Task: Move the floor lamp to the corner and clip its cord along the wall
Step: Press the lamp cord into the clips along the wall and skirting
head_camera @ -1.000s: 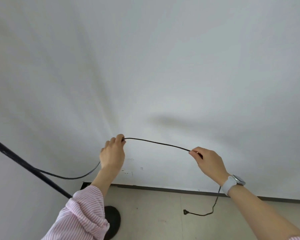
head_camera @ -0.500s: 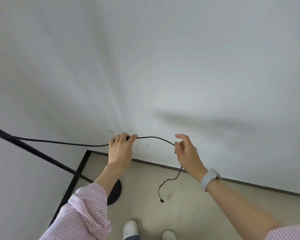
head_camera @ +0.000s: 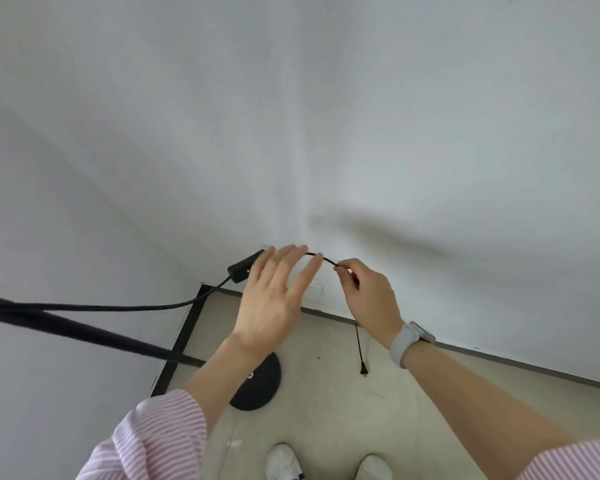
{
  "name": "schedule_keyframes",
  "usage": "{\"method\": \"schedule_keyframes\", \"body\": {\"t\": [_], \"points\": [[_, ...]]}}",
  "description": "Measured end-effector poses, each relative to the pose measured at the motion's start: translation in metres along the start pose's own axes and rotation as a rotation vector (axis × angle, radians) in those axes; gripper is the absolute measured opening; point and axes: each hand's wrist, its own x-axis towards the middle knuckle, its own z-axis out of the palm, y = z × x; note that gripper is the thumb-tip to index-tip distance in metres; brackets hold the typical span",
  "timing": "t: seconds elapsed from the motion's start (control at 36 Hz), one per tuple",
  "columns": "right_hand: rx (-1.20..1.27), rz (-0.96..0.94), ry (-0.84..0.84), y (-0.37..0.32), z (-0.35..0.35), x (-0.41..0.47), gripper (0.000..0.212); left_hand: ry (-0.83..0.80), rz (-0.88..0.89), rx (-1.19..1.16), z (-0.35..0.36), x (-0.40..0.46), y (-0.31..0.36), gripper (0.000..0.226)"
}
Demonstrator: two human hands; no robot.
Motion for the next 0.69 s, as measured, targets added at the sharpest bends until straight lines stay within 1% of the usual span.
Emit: {"method": "schedule_keyframes", "body": {"t": [0.03, 0.06, 0.08, 0.11, 0.14, 0.19, 0.22, 0.25, 0.31, 0.39, 0.42, 0.5, 0.58, 0.64, 0.69], "points": [[0.020, -0.009, -0.018, 0.003, 0.012, 0.005, 0.015, -0.015, 0.030, -0.066, 0.008, -0.013, 0.001, 0.051], [0.042, -0.013, -0.036, 0.007, 0.024, 0.009, 0.014, -0.049, 0.004, -0.138, 0.017, -0.025, -0.001, 0.043], [0.068, -0.012, -0.051, 0.013, 0.035, 0.013, 0.012, -0.087, -0.081, -0.213, 0.026, -0.035, -0.004, 0.033], [0.093, -0.013, -0.065, 0.018, 0.045, 0.017, 0.011, -0.112, -0.218, -0.279, 0.035, -0.042, -0.009, 0.025], [0.114, -0.023, -0.080, 0.024, 0.055, 0.021, 0.009, -0.131, -0.390, -0.349, 0.044, -0.048, -0.015, 0.021], [0.146, -0.054, -0.109, 0.037, 0.074, 0.027, 0.008, -0.142, -0.737, -0.576, 0.063, -0.053, -0.028, 0.026], [0.161, -0.071, -0.125, 0.042, 0.082, 0.029, 0.010, -0.119, -0.870, -0.703, 0.072, -0.052, -0.033, 0.030], [0.171, -0.091, -0.142, 0.048, 0.091, 0.032, 0.013, -0.084, -0.952, -0.794, 0.081, -0.050, -0.039, 0.033], [0.174, -0.135, -0.178, 0.056, 0.109, 0.037, 0.016, -0.013, -1.008, -0.894, 0.098, -0.047, -0.051, 0.031], [0.183, -0.195, -0.183, 0.064, 0.138, 0.048, 0.018, 0.108, -1.067, -1.044, 0.123, -0.043, -0.068, 0.014], [0.197, -0.211, -0.171, 0.066, 0.147, 0.053, 0.018, 0.143, -1.074, -1.056, 0.131, -0.042, -0.074, 0.008], [0.218, -0.265, -0.171, 0.073, 0.172, 0.067, 0.015, 0.252, -1.025, -0.997, 0.152, -0.038, -0.093, 0.018], [0.246, -0.318, -0.222, 0.088, 0.193, 0.078, 0.012, 0.466, -1.021, -0.992, 0.166, -0.032, -0.119, 0.019], [0.285, -0.303, -0.249, 0.102, 0.206, 0.082, 0.013, 0.598, -1.032, -0.973, 0.172, -0.031, -0.136, 0.019], [0.300, -0.273, -0.201, 0.116, 0.217, 0.085, 0.014, 0.674, -1.005, -0.958, 0.179, -0.033, -0.149, 0.017]]}}
